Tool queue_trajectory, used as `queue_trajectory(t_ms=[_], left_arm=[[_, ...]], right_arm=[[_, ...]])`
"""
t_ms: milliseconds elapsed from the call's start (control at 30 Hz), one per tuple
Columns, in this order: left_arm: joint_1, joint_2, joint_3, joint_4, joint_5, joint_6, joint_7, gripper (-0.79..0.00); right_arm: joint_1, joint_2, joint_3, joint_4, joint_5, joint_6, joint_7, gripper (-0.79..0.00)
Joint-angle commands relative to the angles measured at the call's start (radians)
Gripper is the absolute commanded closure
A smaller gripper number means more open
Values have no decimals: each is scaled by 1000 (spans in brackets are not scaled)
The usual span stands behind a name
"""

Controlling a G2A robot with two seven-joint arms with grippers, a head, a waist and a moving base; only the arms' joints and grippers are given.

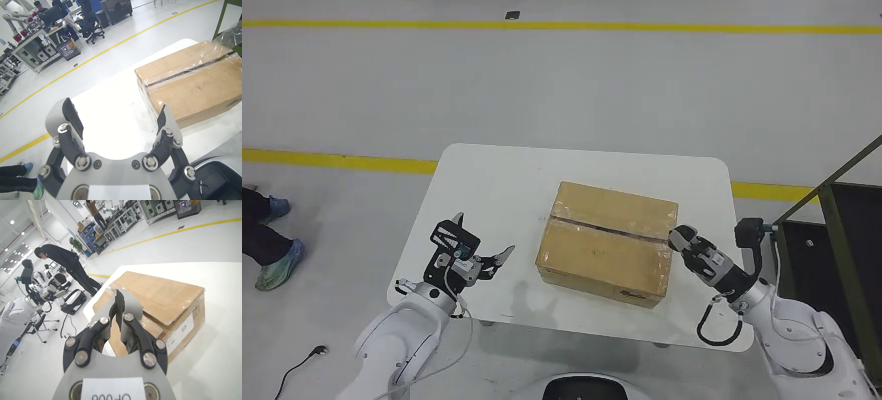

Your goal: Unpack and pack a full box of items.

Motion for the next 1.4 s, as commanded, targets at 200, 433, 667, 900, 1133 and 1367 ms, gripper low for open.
queue_trajectory(t_ms=[200,433,667,900,1133,1367], left_arm=[[-23,-2,46,-26,24,-32,11,-785],[-105,-14,155,-30,37,-30,-21,-785],[-108,-15,158,-29,37,-30,-23,-785],[-108,-15,158,-29,37,-30,-23,-785],[-141,-21,206,-11,45,-35,-7,-785],[-283,-45,346,74,73,-49,-16,-785]], right_arm=[[18,4,6,-13,-25,3,3,0],[17,7,24,-24,-84,-25,-30,0],[16,7,26,-24,-90,-28,-33,0],[16,7,26,-24,-90,-28,-33,0],[31,6,-5,-47,-55,-9,-16,0],[68,7,-45,-75,19,40,63,0]])
